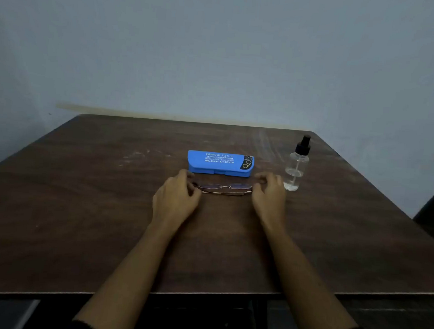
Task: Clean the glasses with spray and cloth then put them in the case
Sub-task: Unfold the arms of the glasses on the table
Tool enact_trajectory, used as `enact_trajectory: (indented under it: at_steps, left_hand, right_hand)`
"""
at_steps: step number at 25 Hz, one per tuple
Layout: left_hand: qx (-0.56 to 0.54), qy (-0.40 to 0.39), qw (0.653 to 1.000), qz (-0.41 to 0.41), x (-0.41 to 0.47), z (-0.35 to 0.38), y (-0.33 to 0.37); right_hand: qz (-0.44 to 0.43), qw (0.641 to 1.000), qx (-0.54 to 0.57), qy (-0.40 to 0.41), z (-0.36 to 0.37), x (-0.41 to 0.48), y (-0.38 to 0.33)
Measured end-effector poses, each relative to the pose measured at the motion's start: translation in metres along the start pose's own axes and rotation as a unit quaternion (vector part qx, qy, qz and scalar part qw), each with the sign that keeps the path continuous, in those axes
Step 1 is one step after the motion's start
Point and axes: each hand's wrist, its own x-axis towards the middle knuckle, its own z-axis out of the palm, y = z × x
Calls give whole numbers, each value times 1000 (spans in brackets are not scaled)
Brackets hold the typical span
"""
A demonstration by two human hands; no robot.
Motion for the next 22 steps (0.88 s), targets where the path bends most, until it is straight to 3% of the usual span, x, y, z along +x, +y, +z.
enact_trajectory:
  at_steps: [8, 16, 22]
  left_hand:
    - [22, -12, 999, 32, 8, 7, -11]
    - [-120, -3, 993, 14, 18, 11, -18]
    - [-143, 58, 986, 56, 15, 8, -16]
  right_hand:
    - [-10, 999, 9, -29, 1, 3, 4]
    - [-35, 998, 46, -1, 5, 6, 5]
    - [-34, 993, 112, -1, 8, 9, 10]
